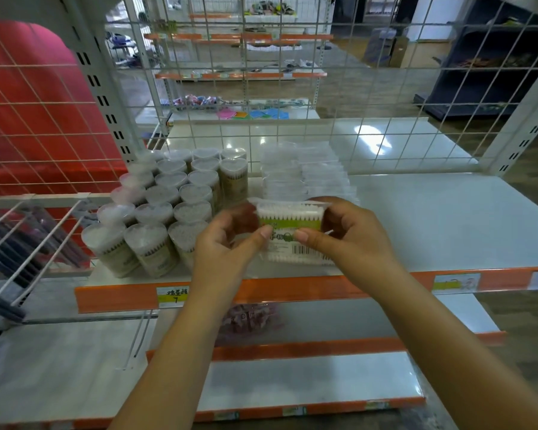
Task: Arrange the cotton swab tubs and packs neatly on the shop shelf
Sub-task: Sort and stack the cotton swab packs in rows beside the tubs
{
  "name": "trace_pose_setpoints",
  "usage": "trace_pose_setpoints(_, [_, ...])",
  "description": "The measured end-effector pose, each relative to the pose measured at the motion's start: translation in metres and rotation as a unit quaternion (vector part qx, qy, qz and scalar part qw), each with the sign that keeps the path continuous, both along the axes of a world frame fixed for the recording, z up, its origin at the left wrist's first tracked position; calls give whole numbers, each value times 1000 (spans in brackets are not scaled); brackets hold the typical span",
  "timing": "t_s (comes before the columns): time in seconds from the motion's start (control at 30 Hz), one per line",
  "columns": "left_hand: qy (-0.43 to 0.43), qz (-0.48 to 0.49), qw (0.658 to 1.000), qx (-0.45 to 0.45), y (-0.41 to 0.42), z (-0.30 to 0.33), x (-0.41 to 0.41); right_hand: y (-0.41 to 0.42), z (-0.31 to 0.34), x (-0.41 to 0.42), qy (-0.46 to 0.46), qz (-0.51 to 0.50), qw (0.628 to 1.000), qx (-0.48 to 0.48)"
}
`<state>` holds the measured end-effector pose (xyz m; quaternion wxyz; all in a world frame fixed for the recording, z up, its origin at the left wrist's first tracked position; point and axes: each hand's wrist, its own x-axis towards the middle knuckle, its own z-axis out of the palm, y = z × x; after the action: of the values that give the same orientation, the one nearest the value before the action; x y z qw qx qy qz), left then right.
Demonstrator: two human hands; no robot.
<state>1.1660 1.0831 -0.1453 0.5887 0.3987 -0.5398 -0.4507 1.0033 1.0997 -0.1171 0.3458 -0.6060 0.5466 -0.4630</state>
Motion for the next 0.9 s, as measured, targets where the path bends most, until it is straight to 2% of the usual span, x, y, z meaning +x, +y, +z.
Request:
trace_pose_setpoints(0.2, [-70,-44,996,25,-3,-8,-1,-6,-21,-3,78,-20,997,2])
trace_pose_setpoints(0.43, [-164,18,985,46,-29,-34,-12,-14,-33,-11,224,-103,969,-27])
trace_pose_setpoints(0.67, [-302,89,949,18,-46,-48,-22,-14,-40,-22,251,-98,963,-14])
trace_pose_setpoints(0.9, [-306,111,945,18,-41,-50,-27,-11,-45,-24,247,-98,964,-14])
